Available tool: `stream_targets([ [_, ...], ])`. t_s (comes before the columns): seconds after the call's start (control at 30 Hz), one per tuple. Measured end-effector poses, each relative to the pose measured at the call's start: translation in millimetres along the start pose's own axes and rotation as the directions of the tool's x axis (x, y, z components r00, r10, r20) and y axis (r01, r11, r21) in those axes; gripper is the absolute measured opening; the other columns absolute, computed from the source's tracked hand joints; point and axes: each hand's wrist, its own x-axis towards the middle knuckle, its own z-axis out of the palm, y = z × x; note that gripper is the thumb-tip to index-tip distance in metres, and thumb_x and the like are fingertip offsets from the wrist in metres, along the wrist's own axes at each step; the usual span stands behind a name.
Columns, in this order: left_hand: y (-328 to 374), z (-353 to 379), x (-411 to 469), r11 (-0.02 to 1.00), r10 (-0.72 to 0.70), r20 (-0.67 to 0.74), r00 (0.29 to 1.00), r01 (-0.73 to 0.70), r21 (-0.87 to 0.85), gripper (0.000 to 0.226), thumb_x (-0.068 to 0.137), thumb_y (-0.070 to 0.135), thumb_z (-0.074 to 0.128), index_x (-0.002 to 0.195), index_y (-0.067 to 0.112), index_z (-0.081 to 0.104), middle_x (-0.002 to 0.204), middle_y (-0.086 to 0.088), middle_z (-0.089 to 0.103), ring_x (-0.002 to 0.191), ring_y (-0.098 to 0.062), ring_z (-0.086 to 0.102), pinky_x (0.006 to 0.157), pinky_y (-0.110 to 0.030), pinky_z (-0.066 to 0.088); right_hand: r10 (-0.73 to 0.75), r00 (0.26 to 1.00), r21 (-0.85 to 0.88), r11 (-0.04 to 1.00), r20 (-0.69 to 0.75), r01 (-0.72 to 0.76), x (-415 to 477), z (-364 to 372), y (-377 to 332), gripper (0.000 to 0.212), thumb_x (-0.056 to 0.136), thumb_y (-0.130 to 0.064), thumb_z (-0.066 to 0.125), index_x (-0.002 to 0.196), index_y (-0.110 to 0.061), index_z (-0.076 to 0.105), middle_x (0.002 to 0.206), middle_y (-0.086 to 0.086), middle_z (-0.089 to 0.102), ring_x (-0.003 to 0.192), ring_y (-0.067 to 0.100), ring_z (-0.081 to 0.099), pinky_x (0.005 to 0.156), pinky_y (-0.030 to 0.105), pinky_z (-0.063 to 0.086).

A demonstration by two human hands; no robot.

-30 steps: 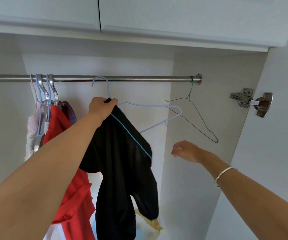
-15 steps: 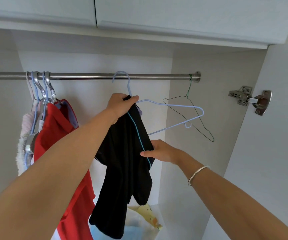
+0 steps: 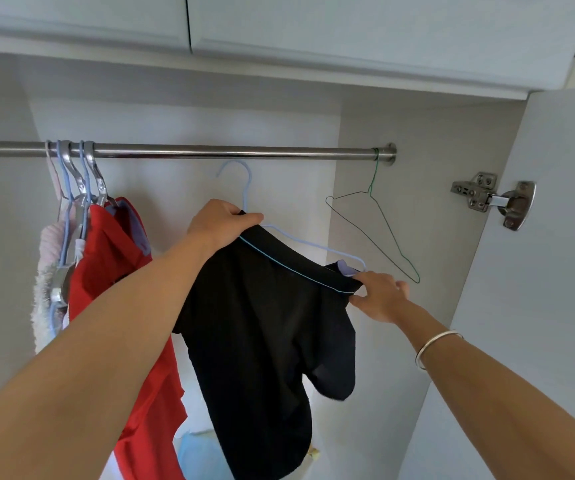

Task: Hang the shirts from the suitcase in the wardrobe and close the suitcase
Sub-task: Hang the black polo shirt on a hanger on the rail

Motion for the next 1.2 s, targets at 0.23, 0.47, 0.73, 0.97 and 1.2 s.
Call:
stream_targets([
  [0.23,-9,7,-6,0.961,0.08,0.115,0.99,-0.107,0.256,0.036,0.077,0.047,0.071,0.074,0.011,0.072,0.071,-0.003,0.065,0.068,-0.02,0.061,0.064,-0.029,0.043,-0.067,0.967,-0.018,0.998,-0.247,0.065,3,-16,13,0.035,0.088,-0.008,0.043,0.116,-0.025,0.057,0.117,-0.003,0.058,0.117,0.024,0.048,0.1,0.032,0.032],
  [0.47,10,34,-10,0.984,0.175,0.229,0.958,-0.176,-0.019,0.03,0.081,0.04,0.07,0.095,0.015,0.075,0.106,0.001,0.07,0.108,-0.013,0.06,0.094,-0.028,0.043,-0.231,0.935,0.569,0.745,-0.269,0.348,-4,-29,-55,0.027,0.089,0.002,0.042,0.099,-0.021,0.051,0.106,0.004,0.049,0.096,0.013,0.056,0.089,0.02,0.04],
  [0.73,3,27,-17,0.99,0.137,0.256,0.957,-0.127,-0.055,0.034,0.092,0.046,0.055,0.098,0.014,0.066,0.105,0.001,0.061,0.108,-0.016,0.055,0.089,-0.026,0.035,-0.042,0.999,0.633,0.773,-0.009,0.039,4,-41,-76,0.037,0.096,-0.025,0.035,0.126,-0.009,0.051,0.112,0.005,0.055,0.104,0.025,0.054,0.084,0.03,0.039],
  [0.97,-7,17,-16,0.994,0.092,0.233,0.968,-0.102,0.028,0.043,0.099,0.045,0.04,0.088,0.007,0.056,0.091,-0.006,0.055,0.087,-0.02,0.05,0.078,-0.028,0.035,-0.042,0.957,0.719,0.669,0.287,-0.187,5,-52,-77,0.104,0.062,-0.091,0.029,0.144,-0.029,0.041,0.149,-0.004,0.044,0.136,0.019,0.04,0.118,0.042,0.02],
  [1.2,-24,16,-16,0.998,-0.062,0.275,0.959,0.068,-0.014,0.063,0.099,0.054,0.024,0.102,0.007,0.066,0.115,-0.012,0.063,0.11,-0.026,0.055,0.098,-0.032,0.035,-0.099,0.906,0.681,0.694,0.411,-0.233,-3,-78,-67,0.07,0.083,-0.077,0.032,0.135,-0.035,0.05,0.142,-0.005,0.051,0.141,0.015,0.03,0.117,0.041,0.009],
])
